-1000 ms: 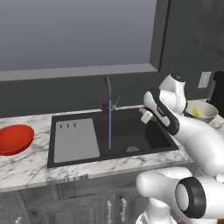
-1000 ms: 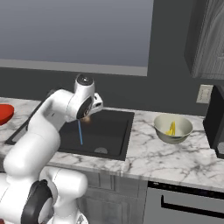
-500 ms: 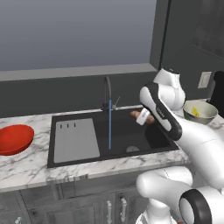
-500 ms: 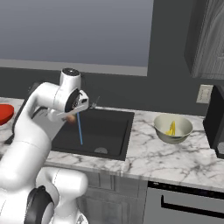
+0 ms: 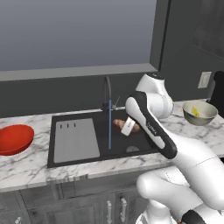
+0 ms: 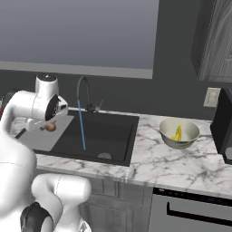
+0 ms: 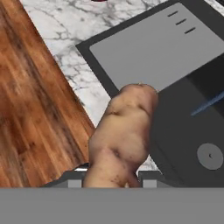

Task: Pick the lemon wedges from the sink and place them in one bowl. Place the potato in the other bowl. Then turn off the sink faucet.

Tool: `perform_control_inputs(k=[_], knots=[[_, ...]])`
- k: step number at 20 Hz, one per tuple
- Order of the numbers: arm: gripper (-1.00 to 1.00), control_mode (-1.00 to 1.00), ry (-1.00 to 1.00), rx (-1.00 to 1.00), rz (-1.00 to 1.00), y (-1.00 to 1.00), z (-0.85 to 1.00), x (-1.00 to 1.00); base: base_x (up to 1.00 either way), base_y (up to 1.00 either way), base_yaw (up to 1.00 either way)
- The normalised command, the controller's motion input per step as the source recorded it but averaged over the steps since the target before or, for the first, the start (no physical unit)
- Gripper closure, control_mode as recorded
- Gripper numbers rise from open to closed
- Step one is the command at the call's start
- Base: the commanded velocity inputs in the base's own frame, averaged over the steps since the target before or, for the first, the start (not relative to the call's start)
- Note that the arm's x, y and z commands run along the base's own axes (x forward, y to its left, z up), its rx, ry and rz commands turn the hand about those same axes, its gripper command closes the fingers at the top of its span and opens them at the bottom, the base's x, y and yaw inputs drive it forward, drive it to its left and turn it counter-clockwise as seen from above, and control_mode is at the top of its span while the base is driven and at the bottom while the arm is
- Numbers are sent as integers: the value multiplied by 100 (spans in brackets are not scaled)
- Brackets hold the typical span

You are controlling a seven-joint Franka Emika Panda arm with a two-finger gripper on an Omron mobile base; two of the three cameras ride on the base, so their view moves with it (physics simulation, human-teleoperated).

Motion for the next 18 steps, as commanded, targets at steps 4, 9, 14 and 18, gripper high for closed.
perform_control_inputs(k=[4, 9, 14, 18], knots=[[100, -100, 0, 0, 12, 80, 3, -25, 0, 0, 0], [100, -100, 0, 0, 11, 79, 4, -14, 0, 0, 0], [100, -100, 0, 0, 7, 80, 4, 0, 0, 0, 0], [100, -100, 0, 0, 6, 83, 1, 0, 0, 0, 0]])
